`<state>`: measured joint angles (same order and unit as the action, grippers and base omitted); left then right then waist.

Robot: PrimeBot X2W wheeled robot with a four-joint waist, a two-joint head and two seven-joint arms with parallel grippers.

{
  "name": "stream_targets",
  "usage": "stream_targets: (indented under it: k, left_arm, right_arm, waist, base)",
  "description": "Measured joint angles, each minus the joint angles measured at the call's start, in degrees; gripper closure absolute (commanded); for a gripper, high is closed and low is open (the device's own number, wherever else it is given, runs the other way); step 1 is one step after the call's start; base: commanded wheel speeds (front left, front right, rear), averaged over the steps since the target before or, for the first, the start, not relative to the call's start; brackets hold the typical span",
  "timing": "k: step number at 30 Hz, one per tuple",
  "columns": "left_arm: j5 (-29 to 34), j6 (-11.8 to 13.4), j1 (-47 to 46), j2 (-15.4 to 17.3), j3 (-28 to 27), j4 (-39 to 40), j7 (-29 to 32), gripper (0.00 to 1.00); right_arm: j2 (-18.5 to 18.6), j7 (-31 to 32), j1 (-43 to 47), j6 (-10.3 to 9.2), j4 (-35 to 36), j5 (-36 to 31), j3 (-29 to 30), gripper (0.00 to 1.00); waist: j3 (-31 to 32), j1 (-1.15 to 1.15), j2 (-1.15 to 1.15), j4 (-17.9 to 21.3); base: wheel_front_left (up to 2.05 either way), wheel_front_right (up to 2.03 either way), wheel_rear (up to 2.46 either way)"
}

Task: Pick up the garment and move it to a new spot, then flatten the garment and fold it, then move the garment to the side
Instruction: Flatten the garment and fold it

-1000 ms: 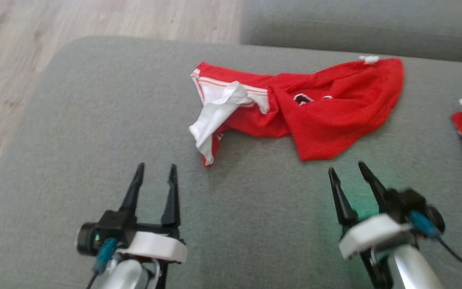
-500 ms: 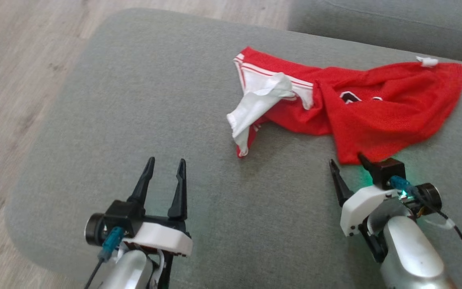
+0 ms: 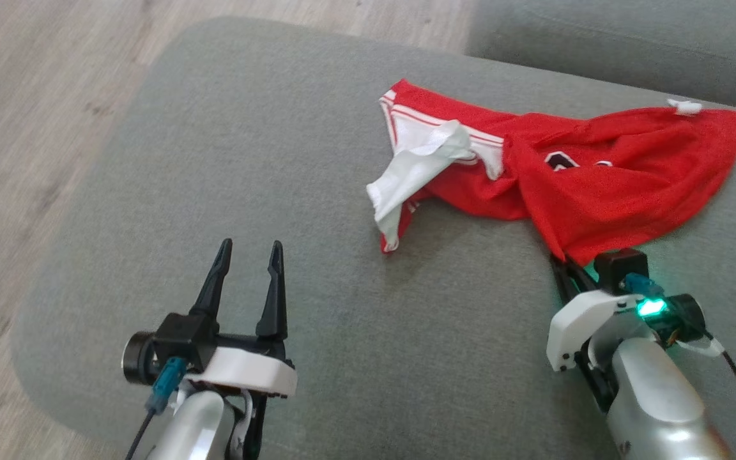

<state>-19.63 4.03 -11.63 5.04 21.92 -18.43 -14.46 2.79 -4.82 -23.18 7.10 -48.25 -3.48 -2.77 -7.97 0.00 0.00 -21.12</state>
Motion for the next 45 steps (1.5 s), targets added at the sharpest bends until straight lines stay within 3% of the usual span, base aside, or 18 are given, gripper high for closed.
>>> stream_targets:
  k: [9, 15, 23, 24, 25, 29, 36, 40, 45]
  left_arm:
    - [0.5, -0.4, 3.4, 0.2, -2.3, 0.0, 0.0, 0.00]
    - [1.1, -0.5, 5.1, 0.2, -3.3, 0.0, 0.0, 0.00]
    - [1.5, -0.5, 5.1, 0.0, -3.5, 0.0, 0.0, 0.00]
    - [1.5, -0.5, 5.1, -0.1, -3.5, 0.0, 0.0, 0.00]
    - [1.5, -0.5, 5.1, -0.2, -3.6, 0.0, 0.0, 0.00]
    - [2.0, -1.0, 5.0, -0.3, -3.6, -0.6, 0.0, 0.00]
    - [2.1, -1.1, 5.0, -0.3, -3.8, -1.3, 0.0, 0.00]
    - [2.1, -1.6, 5.0, -0.3, -3.9, -1.7, 0.0, 0.00]
    - [2.2, -2.1, 4.2, -0.4, -3.3, -3.4, 0.1, 0.00]
  right_arm:
    - [-0.1, -2.5, 5.4, 0.00, 0.3, -2.0, 2.3, 1.00]
    - [0.0, -0.6, 13.6, 0.00, 7.5, -7.9, 8.6, 1.00]
    - [0.6, 5.6, 21.5, 0.01, 19.2, -10.9, 13.5, 1.00]
    - [0.7, 5.9, 22.3, 0.01, 20.3, -11.0, 13.6, 0.09]
    - [0.7, 5.9, 23.0, 0.01, 21.5, -10.7, 13.5, 0.00]
    - [0.4, 4.9, 24.6, 0.01, 26.1, -6.0, 11.5, 0.00]
    - [-0.2, -4.0, 24.7, 0.00, 35.9, 9.3, 1.4, 0.00]
    - [-0.3, -8.0, 24.7, 0.00, 38.8, 17.4, -0.3, 0.00]
    - [-0.2, -9.3, 24.6, 0.00, 39.2, 19.5, -0.9, 0.00]
  waist:
    - [3.9, 0.00, 0.00, 6.1]
    - [6.6, -0.01, 0.00, 11.8]
    - [8.9, -0.01, 0.00, 16.9]
    - [9.0, -0.01, 0.00, 17.2]
    - [9.1, -0.01, 0.00, 17.4]
    - [9.0, -0.01, 0.00, 17.7]
    - [8.6, 0.00, 0.00, 18.0]
    - [8.0, 0.00, 0.00, 18.2]
    - [6.6, 0.00, 0.00, 18.3]
  base:
    - [0.00, 0.00, 0.00]
    - [0.00, 0.00, 0.00]
    - [0.00, 0.00, 0.00]
    - [0.00, 0.00, 0.00]
    - [0.00, 0.00, 0.00]
    - [0.00, 0.00, 0.00]
    - [0.00, 0.00, 0.00]
    - [0.00, 0.00, 0.00]
    - [0.00, 0.00, 0.00]
